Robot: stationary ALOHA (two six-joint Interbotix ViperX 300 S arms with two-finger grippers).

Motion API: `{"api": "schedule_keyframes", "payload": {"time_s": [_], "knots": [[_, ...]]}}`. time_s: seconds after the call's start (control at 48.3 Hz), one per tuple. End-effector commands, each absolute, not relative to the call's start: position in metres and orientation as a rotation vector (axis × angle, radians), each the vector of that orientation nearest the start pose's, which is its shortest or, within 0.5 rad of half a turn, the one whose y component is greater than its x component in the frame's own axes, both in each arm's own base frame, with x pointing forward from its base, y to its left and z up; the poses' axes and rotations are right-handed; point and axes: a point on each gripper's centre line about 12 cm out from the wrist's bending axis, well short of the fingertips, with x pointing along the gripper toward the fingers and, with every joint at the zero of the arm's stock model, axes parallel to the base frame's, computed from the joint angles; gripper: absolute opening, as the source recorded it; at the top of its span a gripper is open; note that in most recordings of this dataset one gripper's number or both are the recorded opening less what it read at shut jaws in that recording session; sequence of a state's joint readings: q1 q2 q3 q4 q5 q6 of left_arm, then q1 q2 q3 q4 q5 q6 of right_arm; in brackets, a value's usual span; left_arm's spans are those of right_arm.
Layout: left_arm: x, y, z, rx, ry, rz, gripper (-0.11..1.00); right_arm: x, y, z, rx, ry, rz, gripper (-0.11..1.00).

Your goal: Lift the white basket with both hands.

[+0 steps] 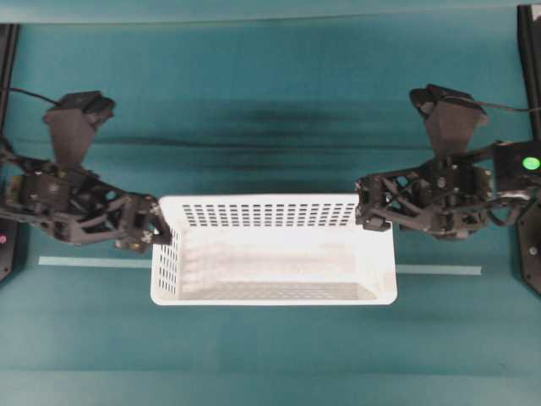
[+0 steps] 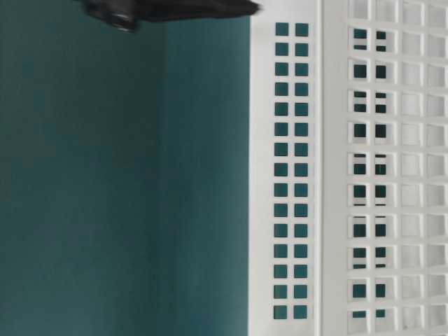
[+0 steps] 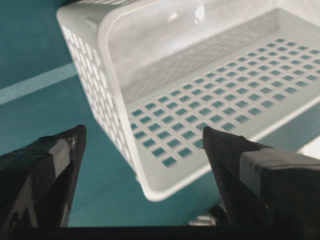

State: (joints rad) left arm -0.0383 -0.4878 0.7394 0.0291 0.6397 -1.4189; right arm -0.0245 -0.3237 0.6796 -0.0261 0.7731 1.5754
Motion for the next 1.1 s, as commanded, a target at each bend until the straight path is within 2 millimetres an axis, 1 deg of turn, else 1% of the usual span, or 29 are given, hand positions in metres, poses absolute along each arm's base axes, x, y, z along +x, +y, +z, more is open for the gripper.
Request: {"api": "schedule_keyframes", "payload": {"time_s": [0.0,0.041,0.104,0.269,0.331,0.435,0.476,0.539,0.704,0.829,0.953,0.994,1.077], "knots": [[0.271,-0.009,0.277,-1.288,0.686,0.548,0.94,0.295,-0.01,0.242,1.4,0.797,-0.847,0.95],[0.268,-0.008,0.284,-1.291,0.667,0.532,0.94,0.298,-0.01,0.254,1.41,0.762,-0.806,0.95],[0.262,-0.007,0.292,-1.295,0.637,0.506,0.93,0.302,-0.01,0.266,1.414,0.713,-0.749,0.95],[0.25,-0.007,0.316,-1.249,0.545,0.393,0.93,0.311,-0.012,0.289,1.369,0.567,-0.556,0.95],[0.246,-0.007,0.325,-1.228,0.496,0.343,0.93,0.313,-0.012,0.297,1.317,0.508,-0.475,0.95],[0.24,-0.008,0.34,-1.172,0.397,0.241,0.93,0.31,-0.011,0.304,1.196,0.442,-0.364,0.94],[0.238,-0.009,0.349,-1.13,0.349,0.19,0.93,0.308,-0.01,0.307,1.148,0.418,-0.328,0.94],[0.234,-0.009,0.358,-1.082,0.302,0.143,0.93,0.303,-0.01,0.312,1.084,0.385,-0.283,0.94],[0.222,-0.01,0.371,-0.962,0.236,0.079,0.93,0.286,-0.011,0.324,0.952,0.302,-0.204,0.94],[0.215,-0.01,0.376,-0.878,0.215,0.056,0.93,0.273,-0.01,0.331,0.865,0.251,-0.162,0.94],[0.21,-0.01,0.378,-0.784,0.203,0.04,0.93,0.259,-0.01,0.342,0.754,0.193,-0.121,0.94],[0.208,-0.01,0.379,-0.75,0.201,0.035,0.93,0.254,-0.009,0.345,0.688,0.178,-0.107,0.94],[0.208,-0.01,0.378,-0.668,0.204,0.028,0.93,0.248,-0.008,0.346,0.57,0.172,-0.088,0.94]]}}
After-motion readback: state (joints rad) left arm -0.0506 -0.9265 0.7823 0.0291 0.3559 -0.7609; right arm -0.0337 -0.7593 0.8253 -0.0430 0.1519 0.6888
